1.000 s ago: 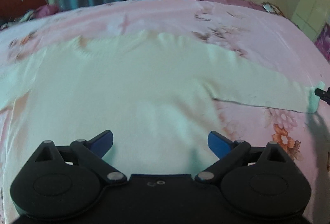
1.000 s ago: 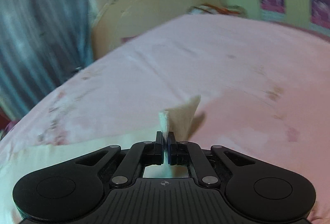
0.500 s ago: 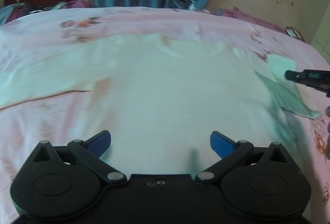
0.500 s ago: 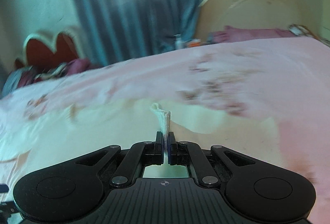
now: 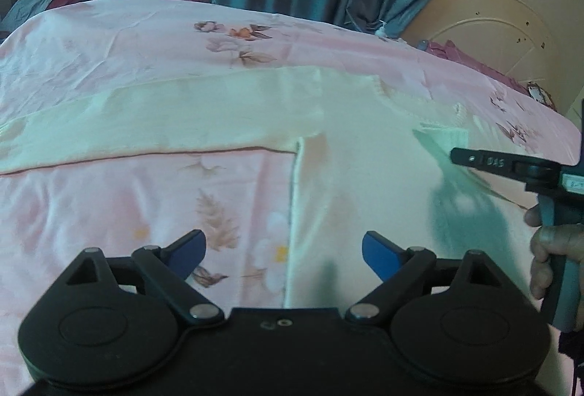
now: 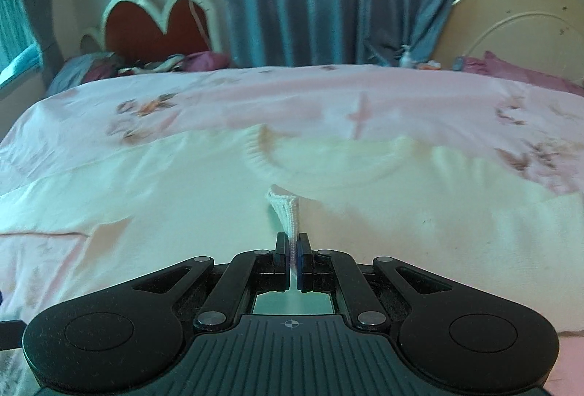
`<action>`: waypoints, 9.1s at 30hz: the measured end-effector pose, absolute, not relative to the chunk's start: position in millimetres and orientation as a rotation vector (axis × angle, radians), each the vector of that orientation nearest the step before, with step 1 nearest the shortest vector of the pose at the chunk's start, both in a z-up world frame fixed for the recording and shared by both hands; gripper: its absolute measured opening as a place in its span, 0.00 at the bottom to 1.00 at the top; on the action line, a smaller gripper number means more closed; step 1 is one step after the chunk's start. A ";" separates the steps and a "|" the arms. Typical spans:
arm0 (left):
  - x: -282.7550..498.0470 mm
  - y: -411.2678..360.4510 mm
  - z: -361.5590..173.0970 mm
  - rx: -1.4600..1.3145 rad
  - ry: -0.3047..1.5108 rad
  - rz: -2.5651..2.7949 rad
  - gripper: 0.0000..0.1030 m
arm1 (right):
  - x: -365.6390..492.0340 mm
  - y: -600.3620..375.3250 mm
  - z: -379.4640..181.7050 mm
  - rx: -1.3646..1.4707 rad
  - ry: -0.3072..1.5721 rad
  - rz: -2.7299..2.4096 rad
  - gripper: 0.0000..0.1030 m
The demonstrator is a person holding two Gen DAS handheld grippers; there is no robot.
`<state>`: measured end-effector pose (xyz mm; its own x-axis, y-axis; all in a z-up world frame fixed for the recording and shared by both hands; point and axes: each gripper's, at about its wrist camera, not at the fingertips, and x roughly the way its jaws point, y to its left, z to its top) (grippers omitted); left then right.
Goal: Fold small clothes
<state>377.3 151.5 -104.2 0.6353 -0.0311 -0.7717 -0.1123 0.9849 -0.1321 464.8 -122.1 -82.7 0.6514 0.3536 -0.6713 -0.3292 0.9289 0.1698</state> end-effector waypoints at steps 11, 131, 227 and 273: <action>415.9 136.7 -109.4 -0.318 0.866 -0.078 0.67 | 439.2 -141.1 -84.4 0.027 0.762 0.375 0.63; 552.9 54.3 -156.7 -0.010 0.758 -0.191 0.49 | 551.9 -279.2 -118.1 0.043 0.799 0.076 0.05; 491.7 242.6 -105.9 -0.364 0.556 0.248 0.04 | 440.9 -282.7 -61.6 0.254 0.724 0.053 0.59; 434.6 129.8 -137.4 -0.120 0.766 -0.024 0.40 | 483.4 -254.1 -72.6 0.466 0.817 0.274 0.59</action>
